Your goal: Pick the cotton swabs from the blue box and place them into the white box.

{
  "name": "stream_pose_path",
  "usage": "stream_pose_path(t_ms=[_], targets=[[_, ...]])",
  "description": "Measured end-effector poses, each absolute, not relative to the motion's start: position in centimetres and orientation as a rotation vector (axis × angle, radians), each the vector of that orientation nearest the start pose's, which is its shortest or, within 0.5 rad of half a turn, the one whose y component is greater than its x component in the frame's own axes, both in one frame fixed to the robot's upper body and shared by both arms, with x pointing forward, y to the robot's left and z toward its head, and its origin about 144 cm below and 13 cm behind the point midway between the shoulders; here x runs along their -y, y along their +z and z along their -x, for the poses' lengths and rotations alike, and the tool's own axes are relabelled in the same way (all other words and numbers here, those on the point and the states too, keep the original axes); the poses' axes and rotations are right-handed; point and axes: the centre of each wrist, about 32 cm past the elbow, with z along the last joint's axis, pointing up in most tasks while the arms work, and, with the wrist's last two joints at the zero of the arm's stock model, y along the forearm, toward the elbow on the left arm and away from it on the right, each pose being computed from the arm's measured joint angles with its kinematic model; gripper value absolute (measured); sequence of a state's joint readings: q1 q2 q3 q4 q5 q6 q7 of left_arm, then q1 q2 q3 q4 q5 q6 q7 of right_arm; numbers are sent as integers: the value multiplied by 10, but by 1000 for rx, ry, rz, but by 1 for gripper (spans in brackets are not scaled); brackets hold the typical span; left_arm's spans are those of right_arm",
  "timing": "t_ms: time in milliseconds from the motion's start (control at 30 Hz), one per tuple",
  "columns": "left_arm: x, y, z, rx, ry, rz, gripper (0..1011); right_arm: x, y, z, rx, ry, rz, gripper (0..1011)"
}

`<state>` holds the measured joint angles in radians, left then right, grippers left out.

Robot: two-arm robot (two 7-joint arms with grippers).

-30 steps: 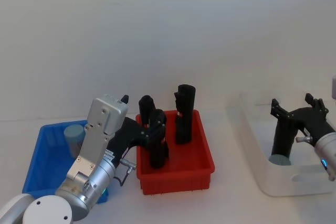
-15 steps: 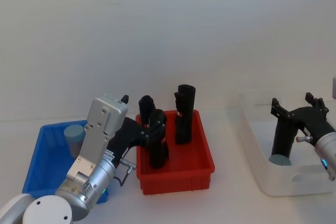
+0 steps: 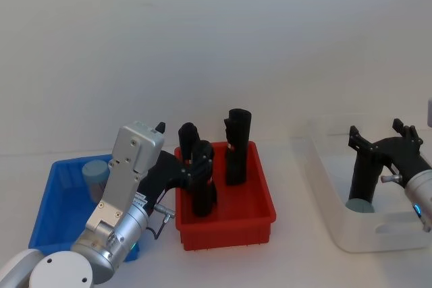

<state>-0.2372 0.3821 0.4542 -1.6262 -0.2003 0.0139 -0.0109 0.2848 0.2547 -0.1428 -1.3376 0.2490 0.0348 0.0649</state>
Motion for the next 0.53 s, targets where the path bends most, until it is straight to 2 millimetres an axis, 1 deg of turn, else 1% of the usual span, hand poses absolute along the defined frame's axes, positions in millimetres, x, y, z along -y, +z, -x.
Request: stream_pose_path(t_ms=[533], targets=[[-198, 1204, -492, 268, 1124, -61, 1004, 277, 1172, -537, 18, -1431, 35, 1001]])
